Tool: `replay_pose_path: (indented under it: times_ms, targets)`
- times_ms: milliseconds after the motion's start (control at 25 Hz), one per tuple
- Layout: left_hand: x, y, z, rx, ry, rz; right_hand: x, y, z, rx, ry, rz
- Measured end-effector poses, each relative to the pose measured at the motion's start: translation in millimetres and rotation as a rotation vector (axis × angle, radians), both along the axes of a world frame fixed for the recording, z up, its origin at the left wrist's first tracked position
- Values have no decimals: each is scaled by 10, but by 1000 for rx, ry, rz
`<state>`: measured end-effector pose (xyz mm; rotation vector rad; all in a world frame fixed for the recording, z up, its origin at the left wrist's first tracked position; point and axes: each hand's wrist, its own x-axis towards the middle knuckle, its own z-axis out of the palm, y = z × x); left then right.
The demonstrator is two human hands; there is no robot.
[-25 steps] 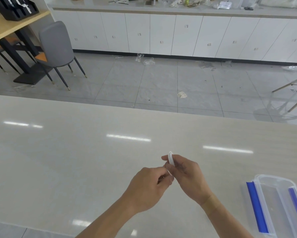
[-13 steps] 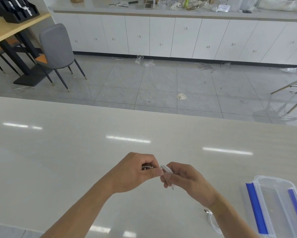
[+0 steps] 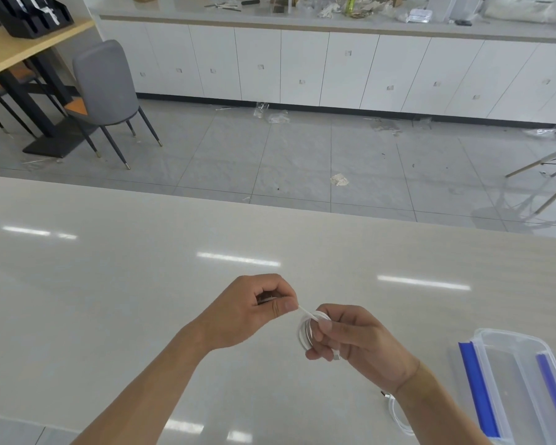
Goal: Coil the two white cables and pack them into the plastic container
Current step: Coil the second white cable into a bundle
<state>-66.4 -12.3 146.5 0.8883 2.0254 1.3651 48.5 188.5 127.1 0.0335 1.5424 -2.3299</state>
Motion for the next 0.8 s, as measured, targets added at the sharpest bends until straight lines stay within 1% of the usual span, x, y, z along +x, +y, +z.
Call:
replay_pose_path:
  times_ms: [120, 280, 360, 440, 520, 600, 680, 800]
  targets:
    - [85, 59, -126, 79, 11, 120, -23, -24, 3, -69, 6, -60]
    - [251, 199, -303, 162, -54, 324, -47, -84, -17, -236, -22, -123]
    - [333, 279, -369, 156, -72, 388, -52, -113, -43, -327, -35, -140]
    - [401, 348, -413, 138, -44, 427, -63, -127, -66, -401, -34, -159]
    - [436, 385, -420, 119, -47, 457, -75, -130, -85, -432, -31, -182]
    - [437, 390, -403, 119, -102, 428, -85, -123, -98, -429, -25, -194]
    - [414, 363, -368, 139, -170, 311, -91, -118, -111, -428, -28, -192]
    - [351, 292, -300, 226, -395, 90, -91, -100, -122, -398, -33, -205]
